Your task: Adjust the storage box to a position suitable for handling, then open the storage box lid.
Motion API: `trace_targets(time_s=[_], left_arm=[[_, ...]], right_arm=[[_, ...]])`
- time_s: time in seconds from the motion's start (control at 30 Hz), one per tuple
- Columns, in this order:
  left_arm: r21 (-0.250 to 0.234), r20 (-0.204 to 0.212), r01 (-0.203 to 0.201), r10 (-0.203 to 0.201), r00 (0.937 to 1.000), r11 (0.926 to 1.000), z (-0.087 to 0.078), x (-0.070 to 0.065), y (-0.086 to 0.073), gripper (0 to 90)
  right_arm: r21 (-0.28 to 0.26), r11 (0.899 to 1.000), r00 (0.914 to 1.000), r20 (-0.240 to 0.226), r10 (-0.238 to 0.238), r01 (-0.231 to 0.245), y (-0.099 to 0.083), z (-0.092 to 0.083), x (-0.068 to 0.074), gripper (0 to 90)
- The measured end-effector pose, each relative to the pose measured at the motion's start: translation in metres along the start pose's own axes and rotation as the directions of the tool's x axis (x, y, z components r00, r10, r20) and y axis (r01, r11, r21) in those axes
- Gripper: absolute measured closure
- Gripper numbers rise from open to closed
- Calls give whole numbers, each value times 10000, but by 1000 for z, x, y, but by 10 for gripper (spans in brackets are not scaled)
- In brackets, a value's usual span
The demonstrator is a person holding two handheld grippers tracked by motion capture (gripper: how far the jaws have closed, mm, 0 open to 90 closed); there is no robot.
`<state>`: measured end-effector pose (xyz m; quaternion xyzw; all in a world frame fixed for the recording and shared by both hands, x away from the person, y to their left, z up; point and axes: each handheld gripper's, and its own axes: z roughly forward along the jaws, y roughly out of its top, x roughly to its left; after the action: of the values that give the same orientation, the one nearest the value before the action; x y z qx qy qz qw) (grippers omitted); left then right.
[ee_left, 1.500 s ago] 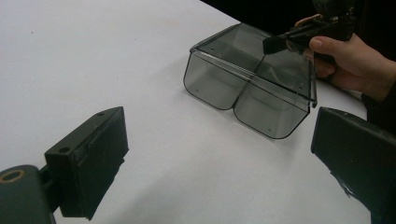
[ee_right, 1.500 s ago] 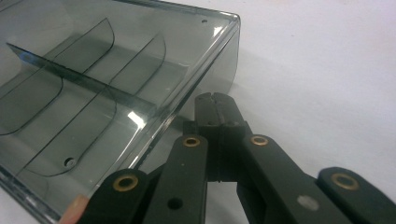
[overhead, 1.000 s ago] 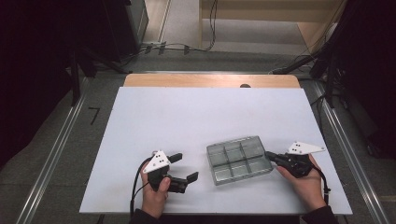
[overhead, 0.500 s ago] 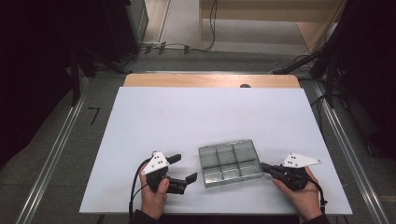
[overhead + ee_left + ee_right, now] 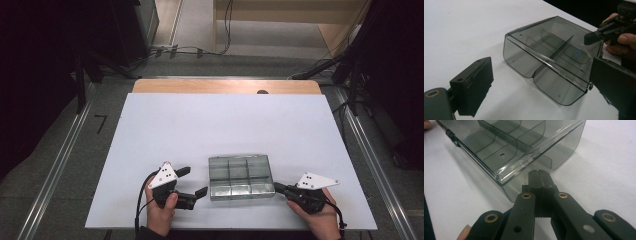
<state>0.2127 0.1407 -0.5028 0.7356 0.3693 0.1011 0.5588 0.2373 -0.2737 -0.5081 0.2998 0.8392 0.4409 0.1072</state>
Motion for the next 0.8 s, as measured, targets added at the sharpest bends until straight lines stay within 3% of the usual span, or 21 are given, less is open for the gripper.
trace_targets(time_s=[0.37, 0.53, 0.63, 0.8], left_arm=[[74, 166, -60, 59, 9998, 10000, -2, -1, -1, 56], [33, 137, -46, 46, 9999, 10000, -5, 1, -1, 78], [82, 53, -142, 141, 9999, 9999, -7, 1, -1, 79], [117, 71, -196, 195, 9998, 9997, -11, 3, -1, 157]], right_arm=[[28, 9997, 9995, -202, -243, 243, 3, 6, 10, 884], [-302, 9991, 9995, -44, -308, 306, 4, 2, 8, 884], [-344, 9993, 9995, -241, -181, 173, 4, -1, 4, 884], [-257, 9997, 9979, -646, -66, 49, 5, -3, 1, 883]])
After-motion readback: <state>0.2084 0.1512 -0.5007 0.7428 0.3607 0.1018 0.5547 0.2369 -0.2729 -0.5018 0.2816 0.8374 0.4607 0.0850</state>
